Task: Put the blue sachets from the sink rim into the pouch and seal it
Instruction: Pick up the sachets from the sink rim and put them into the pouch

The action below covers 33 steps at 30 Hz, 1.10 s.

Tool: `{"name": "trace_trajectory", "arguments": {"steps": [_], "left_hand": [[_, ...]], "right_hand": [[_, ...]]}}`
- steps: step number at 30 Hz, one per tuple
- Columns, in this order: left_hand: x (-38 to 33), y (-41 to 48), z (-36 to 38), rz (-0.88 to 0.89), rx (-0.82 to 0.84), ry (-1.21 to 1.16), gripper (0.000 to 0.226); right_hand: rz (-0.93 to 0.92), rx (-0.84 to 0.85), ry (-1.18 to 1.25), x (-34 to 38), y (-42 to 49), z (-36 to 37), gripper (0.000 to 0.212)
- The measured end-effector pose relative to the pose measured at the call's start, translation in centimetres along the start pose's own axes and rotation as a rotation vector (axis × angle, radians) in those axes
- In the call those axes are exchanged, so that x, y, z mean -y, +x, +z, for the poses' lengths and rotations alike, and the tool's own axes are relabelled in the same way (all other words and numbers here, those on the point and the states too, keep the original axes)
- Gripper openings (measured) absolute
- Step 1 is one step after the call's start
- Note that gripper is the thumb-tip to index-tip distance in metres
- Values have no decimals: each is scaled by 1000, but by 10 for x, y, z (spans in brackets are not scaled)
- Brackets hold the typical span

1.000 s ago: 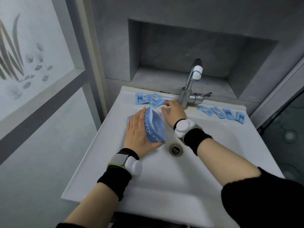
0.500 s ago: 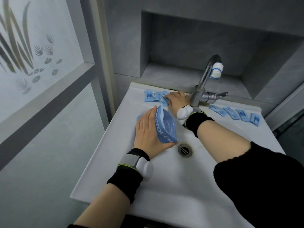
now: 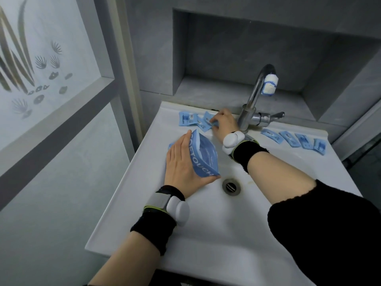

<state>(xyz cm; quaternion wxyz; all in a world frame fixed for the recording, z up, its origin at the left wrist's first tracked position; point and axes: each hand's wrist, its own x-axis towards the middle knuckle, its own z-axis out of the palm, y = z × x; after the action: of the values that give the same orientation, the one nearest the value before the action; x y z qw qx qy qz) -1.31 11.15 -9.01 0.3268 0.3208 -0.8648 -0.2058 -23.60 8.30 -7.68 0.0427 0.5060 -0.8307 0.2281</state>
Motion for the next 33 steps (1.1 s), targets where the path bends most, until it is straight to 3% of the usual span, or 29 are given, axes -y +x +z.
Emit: {"name": "trace_trajectory", "arguments": {"steps": [11,24,29,33], "left_hand": [[-4,-5,-3,46,-24,6,126],[-7,-10,2,165,116,-1,128],[-5,-9,4,207,136,3,125],[-7,-9,5,241,154,37,123]], "right_hand": [[85,-221,388,9,-71,-36,15],[329,-291,759,-4,-176,-74,14],[394,-335,965,-4,-182,-67,39],[370,-316,932,-2,-185,-57,28]]}}
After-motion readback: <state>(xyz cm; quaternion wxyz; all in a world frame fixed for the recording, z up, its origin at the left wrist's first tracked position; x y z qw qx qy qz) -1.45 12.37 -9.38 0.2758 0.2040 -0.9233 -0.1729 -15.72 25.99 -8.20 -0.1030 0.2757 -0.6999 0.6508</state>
